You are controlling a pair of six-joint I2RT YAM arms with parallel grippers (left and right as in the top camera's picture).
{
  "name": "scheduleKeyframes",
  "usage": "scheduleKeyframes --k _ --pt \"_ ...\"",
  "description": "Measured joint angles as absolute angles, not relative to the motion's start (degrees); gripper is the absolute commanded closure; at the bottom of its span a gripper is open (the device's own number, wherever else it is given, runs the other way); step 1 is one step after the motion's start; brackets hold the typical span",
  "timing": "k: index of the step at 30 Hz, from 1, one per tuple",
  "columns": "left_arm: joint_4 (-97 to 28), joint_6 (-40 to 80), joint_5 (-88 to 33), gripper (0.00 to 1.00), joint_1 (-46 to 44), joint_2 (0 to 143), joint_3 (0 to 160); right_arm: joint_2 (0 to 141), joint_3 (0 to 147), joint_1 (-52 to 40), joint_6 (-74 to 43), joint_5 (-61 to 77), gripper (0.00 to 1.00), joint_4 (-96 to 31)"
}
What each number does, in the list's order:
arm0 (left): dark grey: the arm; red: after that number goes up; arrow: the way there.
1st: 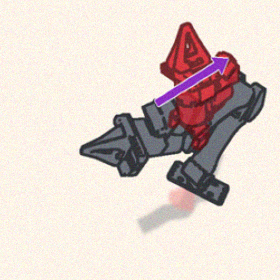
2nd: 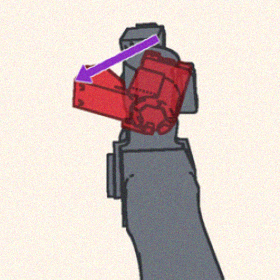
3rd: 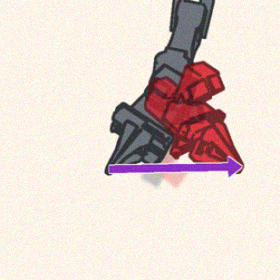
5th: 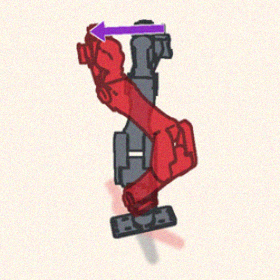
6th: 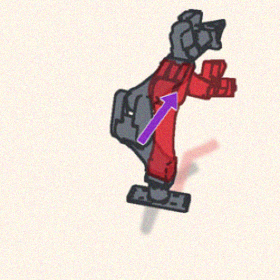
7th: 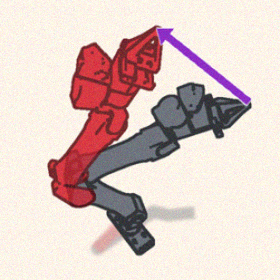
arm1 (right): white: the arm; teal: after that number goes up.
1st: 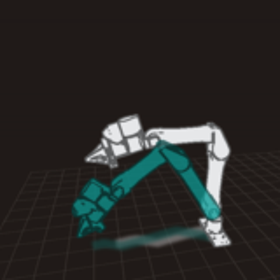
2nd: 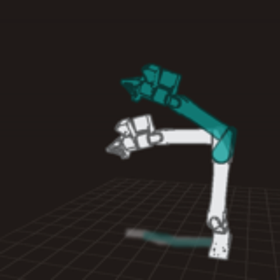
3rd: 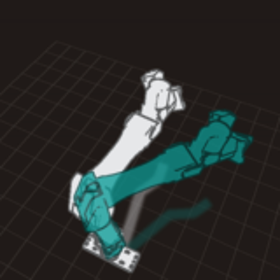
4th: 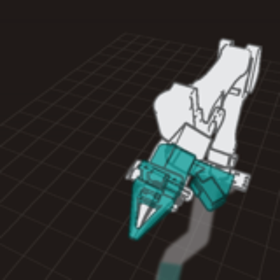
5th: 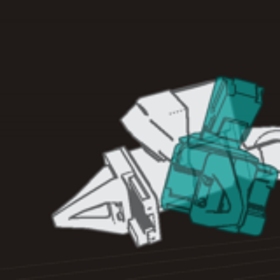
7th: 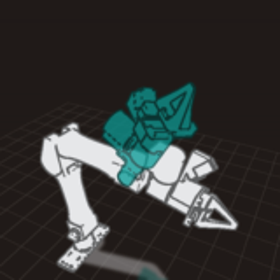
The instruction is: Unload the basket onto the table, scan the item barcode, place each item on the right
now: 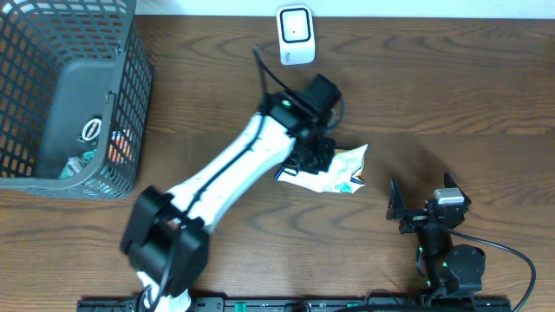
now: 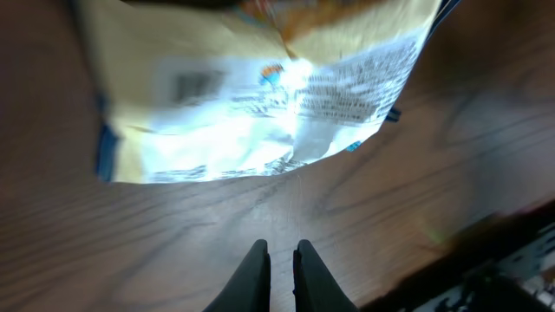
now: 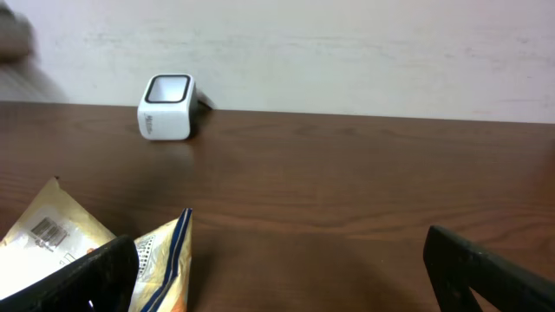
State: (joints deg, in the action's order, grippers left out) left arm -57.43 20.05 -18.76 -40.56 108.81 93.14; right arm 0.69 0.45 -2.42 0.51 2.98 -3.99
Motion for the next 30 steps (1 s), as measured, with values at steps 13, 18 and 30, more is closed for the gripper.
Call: scheduleKeyframes --k 13,18,30 --pt "-49.39 22.50 -6.68 0.92 -40.16 121.93 93.14 0.69 0.45 -2.42 0.51 2.98 0.01 -3.97" --pt "-48.69 22.57 2.42 0.92 -37.56 121.93 93.14 0.69 0.45 -2.42 0.49 2.98 0.01 -3.97" --pt "-52.71 27.29 -0.21 0.92 -30.55 110.67 94.67 0.69 0.45 -2.42 0.51 2.96 0.01 -3.97"
